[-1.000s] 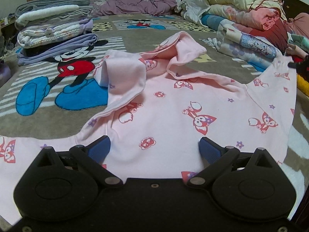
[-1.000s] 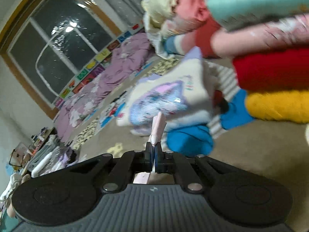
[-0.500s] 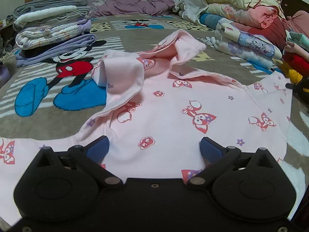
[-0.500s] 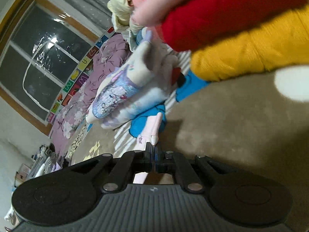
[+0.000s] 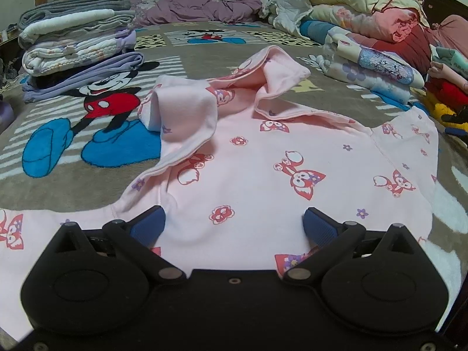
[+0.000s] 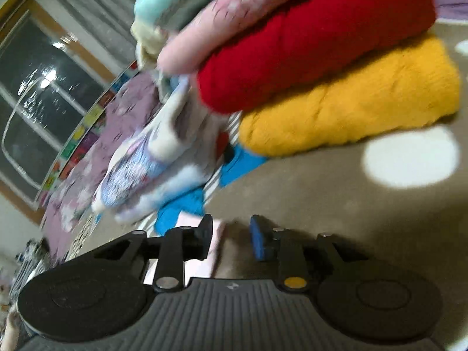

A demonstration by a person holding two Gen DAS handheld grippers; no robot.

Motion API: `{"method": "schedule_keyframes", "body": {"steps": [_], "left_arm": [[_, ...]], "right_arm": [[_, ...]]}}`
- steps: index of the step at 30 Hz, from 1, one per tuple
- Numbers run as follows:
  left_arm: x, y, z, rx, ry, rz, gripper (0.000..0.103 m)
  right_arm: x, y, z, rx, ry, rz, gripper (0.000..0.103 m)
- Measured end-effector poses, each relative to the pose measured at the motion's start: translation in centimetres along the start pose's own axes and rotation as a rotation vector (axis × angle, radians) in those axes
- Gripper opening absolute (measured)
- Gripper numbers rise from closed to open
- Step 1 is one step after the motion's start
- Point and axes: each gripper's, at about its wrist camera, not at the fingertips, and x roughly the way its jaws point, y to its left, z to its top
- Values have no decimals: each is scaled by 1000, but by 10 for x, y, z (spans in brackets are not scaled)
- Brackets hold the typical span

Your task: Fold clothes

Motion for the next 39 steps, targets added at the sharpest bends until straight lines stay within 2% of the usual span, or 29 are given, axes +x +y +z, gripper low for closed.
{"method": "schedule_keyframes", "body": {"steps": [3, 6, 9, 11, 13, 16, 18, 24, 26, 28, 30, 32, 34, 36, 39], "left_arm": [[-12, 12, 3, -44, -39, -2, 100], [-27, 39, 6, -157, -91, 18, 100], [-43, 69, 3, -260, -130, 85, 95], [-53, 84, 1, -315, -151, 115, 81], [-62, 97, -1, -357, -165, 132, 77], [-70, 95, -5, -330, -175, 101, 72], [-70, 80, -9, -257, -163, 71, 70], [-62, 9, -38, 5, -102, -48, 56], [-59, -9, -47, 75, -94, -60, 56], [-55, -26, -58, 191, -74, -43, 55], [-57, -33, -67, 288, -83, -15, 55], [-62, -21, -63, 251, -57, -73, 56], [-68, -10, -59, 250, -39, -124, 57], [-76, -2, -55, 255, -50, -123, 57], [-85, 14, -42, 185, -103, -81, 57]], "right_arm": [[-12, 22, -8, -91, 2, 47, 33], [-26, 67, -40, -297, 60, 154, 33], [-39, 120, -88, -547, 148, 280, 33], [-50, 150, -126, -711, 217, 379, 32], [-60, 171, -164, -857, 276, 448, 32], [-76, 184, -211, -1026, 333, 507, 31], [-86, 184, -233, -1109, 311, 506, 31], [-110, 182, -234, -1132, 253, 493, 32], [-115, 181, -237, -1153, 215, 515, 32], [-117, 185, -243, -1185, 178, 537, 32], [-115, 190, -252, -1226, 188, 553, 33], [-109, 189, -261, -1277, 263, 519, 34], [-114, 187, -257, -1286, 294, 524, 34], [-121, 184, -249, -1274, 315, 530, 34], [-128, 178, -235, -1192, 316, 562, 34]]}}
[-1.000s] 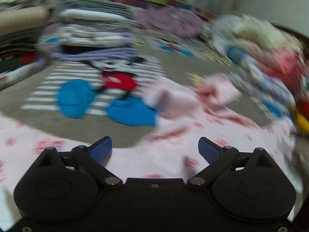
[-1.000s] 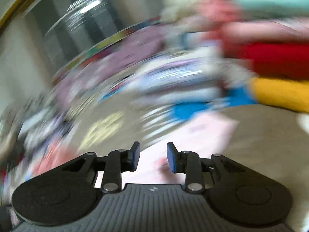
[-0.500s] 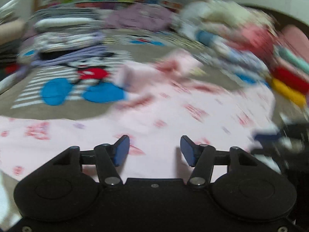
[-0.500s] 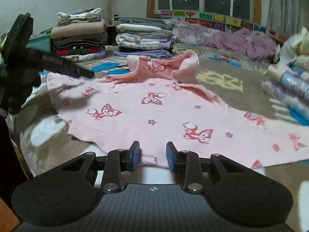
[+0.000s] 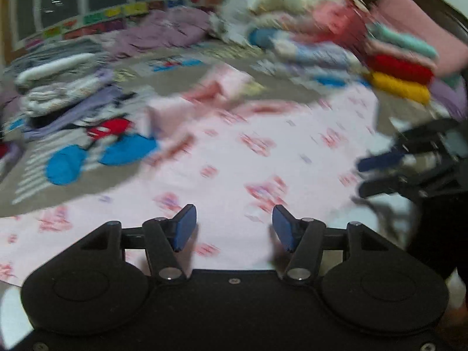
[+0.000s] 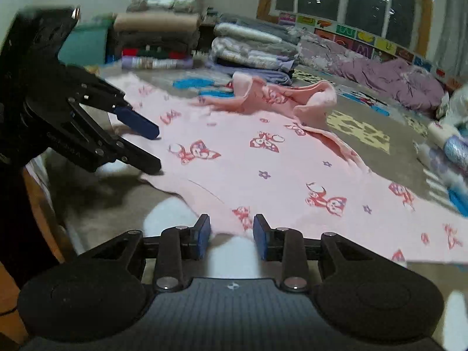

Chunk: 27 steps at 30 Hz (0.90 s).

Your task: Fold clothes

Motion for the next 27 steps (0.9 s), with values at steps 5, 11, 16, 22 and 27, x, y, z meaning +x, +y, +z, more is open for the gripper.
{"method": "schedule_keyframes", "body": {"steps": [5, 11, 16, 22, 27], "left_arm": [[3, 26, 17, -98, -67, 135, 58], [23, 40, 45, -171, -79, 100, 60], [37, 65, 76, -309, -87, 91, 61], [66, 86, 113, -395, -49, 54, 61], [109, 87, 130, -361, 59, 39, 61]], "right_arm": [[2, -14, 19, 82, -95, -4, 34], [33, -43, 51, 119, -127, -43, 34], [66, -81, 84, 208, -160, -57, 45], [117, -122, 104, 347, -109, -44, 51], [143, -136, 108, 396, -95, 11, 45]]}}
